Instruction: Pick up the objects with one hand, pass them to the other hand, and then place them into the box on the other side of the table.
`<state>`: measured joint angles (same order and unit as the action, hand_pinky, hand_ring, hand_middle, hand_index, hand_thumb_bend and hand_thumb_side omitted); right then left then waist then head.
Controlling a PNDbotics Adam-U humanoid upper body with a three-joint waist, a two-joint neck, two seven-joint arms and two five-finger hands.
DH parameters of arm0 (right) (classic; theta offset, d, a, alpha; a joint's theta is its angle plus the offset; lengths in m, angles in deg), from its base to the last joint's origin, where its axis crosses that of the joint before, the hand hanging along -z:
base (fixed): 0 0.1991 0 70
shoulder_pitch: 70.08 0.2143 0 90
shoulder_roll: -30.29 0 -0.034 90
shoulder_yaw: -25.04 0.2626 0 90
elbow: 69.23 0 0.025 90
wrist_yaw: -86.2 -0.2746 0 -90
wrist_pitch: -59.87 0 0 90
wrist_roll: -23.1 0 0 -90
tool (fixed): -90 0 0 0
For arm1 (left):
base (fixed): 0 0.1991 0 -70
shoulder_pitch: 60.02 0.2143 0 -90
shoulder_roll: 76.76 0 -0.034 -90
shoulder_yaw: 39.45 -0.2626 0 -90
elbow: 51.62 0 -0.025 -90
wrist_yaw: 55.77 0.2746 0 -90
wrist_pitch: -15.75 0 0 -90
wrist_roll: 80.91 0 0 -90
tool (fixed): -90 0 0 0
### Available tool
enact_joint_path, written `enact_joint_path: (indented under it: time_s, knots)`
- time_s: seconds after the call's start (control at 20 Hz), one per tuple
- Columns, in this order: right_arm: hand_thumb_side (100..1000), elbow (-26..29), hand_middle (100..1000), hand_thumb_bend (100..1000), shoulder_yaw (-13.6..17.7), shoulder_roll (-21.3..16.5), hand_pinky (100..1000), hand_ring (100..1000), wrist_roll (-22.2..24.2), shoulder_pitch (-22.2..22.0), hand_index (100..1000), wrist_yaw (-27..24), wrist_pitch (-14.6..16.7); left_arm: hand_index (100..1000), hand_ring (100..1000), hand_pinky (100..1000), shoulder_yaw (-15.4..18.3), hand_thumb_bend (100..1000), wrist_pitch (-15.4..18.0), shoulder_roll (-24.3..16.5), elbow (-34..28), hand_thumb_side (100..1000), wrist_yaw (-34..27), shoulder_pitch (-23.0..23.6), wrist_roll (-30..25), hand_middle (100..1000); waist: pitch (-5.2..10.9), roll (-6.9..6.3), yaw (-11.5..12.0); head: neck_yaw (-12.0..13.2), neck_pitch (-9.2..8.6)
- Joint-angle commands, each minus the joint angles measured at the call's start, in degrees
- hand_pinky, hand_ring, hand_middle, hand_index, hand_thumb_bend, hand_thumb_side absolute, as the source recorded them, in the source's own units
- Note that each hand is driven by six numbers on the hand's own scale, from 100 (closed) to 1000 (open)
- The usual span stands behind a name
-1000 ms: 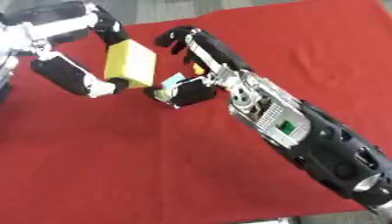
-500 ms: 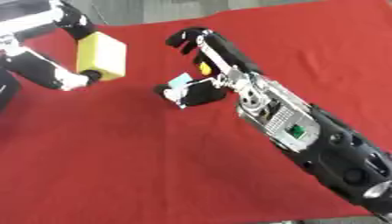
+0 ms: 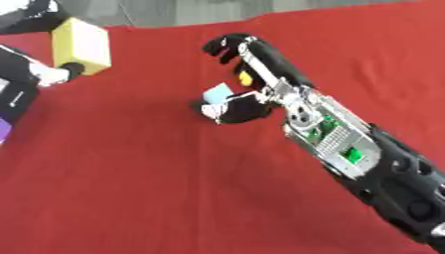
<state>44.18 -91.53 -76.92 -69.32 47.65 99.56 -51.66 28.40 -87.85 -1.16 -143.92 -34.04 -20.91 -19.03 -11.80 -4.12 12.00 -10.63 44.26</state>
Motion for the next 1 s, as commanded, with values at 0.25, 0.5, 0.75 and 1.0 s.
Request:
enact_joint_path:
  time_s: [0.25,0.5,0.75,1.0]
  knots:
    - [205,1.2,739,463,1.0,-2.0,640,753,-0.7,0.6,804,-1.3,0.8,552,584,791,3.8,100,-0.3,-6.0,0.5,127,0.5,1.3,3.3,513,0.65,0.0,0.0,2.3,-0.14]
    - [138,1.2,720,503,1.3,-2.2,622,738,-1.8,0.6,768,-3.1,0.5,554,587,794,6.0,345,-0.6,-9.0,1.7,158,1.0,3.2,5.3,515,0.59,-0.08,0.0,3.0,-0.14]
    - [182,1.2,710,472,1.5,-2.3,610,728,-5.1,0.7,751,-7.2,-0.2,558,592,793,7.6,359,-0.7,-10.8,3.4,165,1.8,5.2,6.8,517,0.48,-0.05,0.0,5.6,-0.14]
    - [378,1.2,698,100,2.0,-2.6,628,721,-8.6,0.7,736,-10.6,-0.8,567,596,793,8.9,370,-1.0,-13.5,4.9,176,2.3,7.7,8.0,522,0.4,0.08,0.0,7.6,-0.14]
